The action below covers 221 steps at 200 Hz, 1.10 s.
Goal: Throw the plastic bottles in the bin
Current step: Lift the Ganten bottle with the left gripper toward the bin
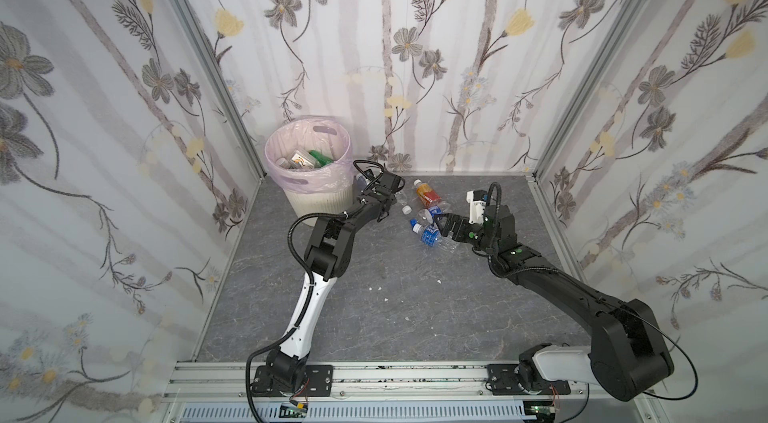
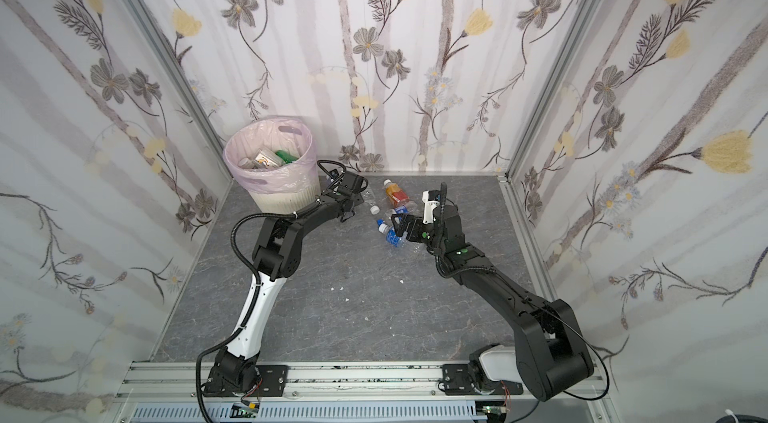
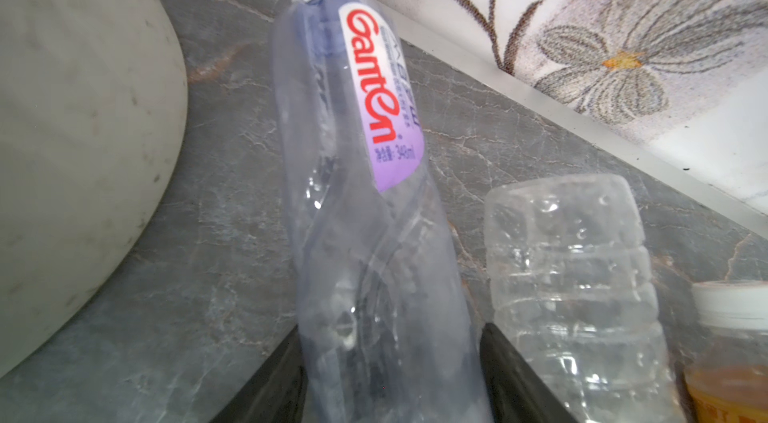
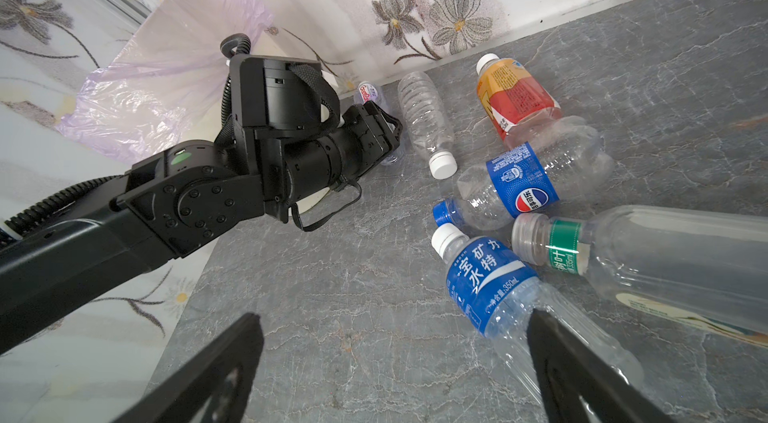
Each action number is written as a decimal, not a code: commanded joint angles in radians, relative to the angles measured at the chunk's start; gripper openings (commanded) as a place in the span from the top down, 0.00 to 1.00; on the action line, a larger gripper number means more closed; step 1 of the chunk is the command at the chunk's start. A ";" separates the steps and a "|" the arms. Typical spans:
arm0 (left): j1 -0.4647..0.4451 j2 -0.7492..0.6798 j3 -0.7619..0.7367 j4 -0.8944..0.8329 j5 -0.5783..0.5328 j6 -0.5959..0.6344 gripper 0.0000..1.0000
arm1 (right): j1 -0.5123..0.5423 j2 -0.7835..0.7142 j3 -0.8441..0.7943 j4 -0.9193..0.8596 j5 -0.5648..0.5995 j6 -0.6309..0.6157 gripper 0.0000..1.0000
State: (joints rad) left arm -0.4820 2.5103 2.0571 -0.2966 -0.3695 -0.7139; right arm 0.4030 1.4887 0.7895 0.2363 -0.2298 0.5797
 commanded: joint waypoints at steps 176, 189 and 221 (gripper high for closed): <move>-0.048 -0.351 -0.362 0.002 0.090 0.038 0.54 | -0.025 -0.085 -0.028 0.019 -0.044 0.001 0.00; -0.050 -0.390 -0.397 0.002 0.109 0.047 0.54 | -0.025 -0.088 -0.028 0.012 -0.041 -0.003 0.00; -0.061 -0.493 -0.475 0.003 0.167 0.078 0.55 | -0.023 -0.091 -0.028 -0.001 -0.045 -0.005 0.00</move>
State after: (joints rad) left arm -0.5373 2.0792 1.6215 -0.3038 -0.2489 -0.6685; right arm 0.3794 1.4025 0.7635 0.2268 -0.2604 0.5827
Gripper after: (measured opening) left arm 0.458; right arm 0.995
